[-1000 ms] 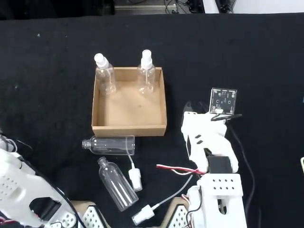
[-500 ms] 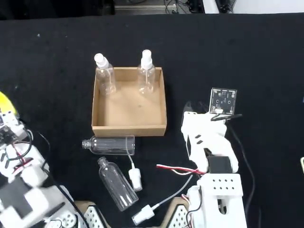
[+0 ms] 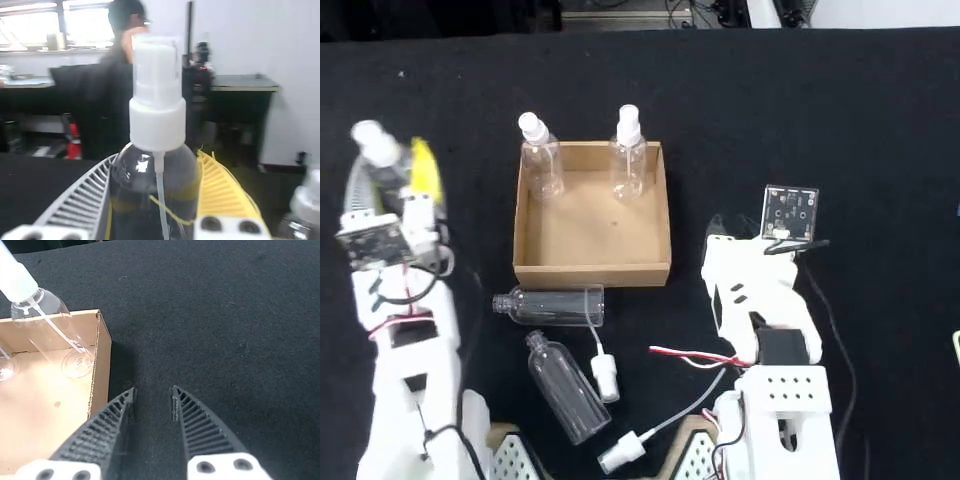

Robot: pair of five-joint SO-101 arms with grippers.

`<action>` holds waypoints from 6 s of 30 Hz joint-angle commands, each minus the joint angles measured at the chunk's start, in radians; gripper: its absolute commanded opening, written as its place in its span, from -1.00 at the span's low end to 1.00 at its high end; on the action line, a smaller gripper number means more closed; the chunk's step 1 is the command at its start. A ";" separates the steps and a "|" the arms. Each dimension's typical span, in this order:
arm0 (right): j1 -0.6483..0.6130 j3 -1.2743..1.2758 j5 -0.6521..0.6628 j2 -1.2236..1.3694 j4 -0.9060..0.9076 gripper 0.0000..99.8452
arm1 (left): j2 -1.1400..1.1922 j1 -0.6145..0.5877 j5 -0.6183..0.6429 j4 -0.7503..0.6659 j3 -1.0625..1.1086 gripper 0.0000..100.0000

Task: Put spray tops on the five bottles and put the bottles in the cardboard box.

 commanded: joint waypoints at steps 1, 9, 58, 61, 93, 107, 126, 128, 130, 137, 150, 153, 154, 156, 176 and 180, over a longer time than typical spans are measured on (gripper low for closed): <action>0.020 -0.005 -0.006 -0.031 -0.029 -0.84 | -0.114 0.139 -0.008 0.138 -0.015 -0.94; 0.020 -0.005 -0.005 -0.031 -0.029 -0.84 | -0.143 0.295 0.071 0.169 -0.018 -0.94; 0.025 0.004 0.002 -0.031 -0.051 -0.84 | 0.822 0.453 0.117 -0.621 -0.059 -0.94; 0.025 0.004 0.002 -0.031 -0.051 -0.84 | 0.836 0.455 0.117 -0.621 -0.059 -0.94; 0.026 0.001 0.002 -0.031 -0.051 -0.84 | 0.997 0.452 0.117 -0.577 -0.133 -0.42; 0.026 -0.001 0.002 -0.031 -0.051 -0.84 | 0.640 0.464 0.068 -0.428 -0.039 -0.43; 0.026 -0.002 0.002 -0.031 -0.051 -0.84 | -0.140 0.427 0.069 1.129 -0.323 -0.43; 0.026 -0.002 0.002 -0.031 -0.051 -0.84 | -0.158 0.426 0.069 1.198 -0.331 -0.43; 0.026 -0.002 0.002 -0.031 -0.044 -0.85 | -0.173 0.421 0.069 1.272 -0.323 -0.44; 0.026 -0.050 -0.002 -0.031 0.025 -0.98 | -0.305 0.332 0.069 1.517 -0.334 -0.89; -0.074 -0.403 0.002 -0.031 0.419 -0.98 | -0.841 0.013 0.087 1.428 0.016 -0.94; -0.201 -0.433 0.002 -0.022 0.413 -0.98 | -0.961 0.062 0.040 1.376 0.139 -0.94; -0.245 -0.433 0.002 -0.021 0.390 -0.98 | -0.970 0.067 0.025 1.363 0.174 -0.94; -0.331 -0.418 0.002 -0.021 0.345 -0.98 | -0.948 0.053 0.015 1.335 0.223 -0.94; -0.678 -0.344 0.002 0.493 -0.106 -0.98 | -0.936 -0.038 0.061 1.326 0.232 -0.94; -0.675 -0.344 0.003 0.593 -0.190 -0.98 | -0.936 -0.038 0.061 1.326 0.232 -0.94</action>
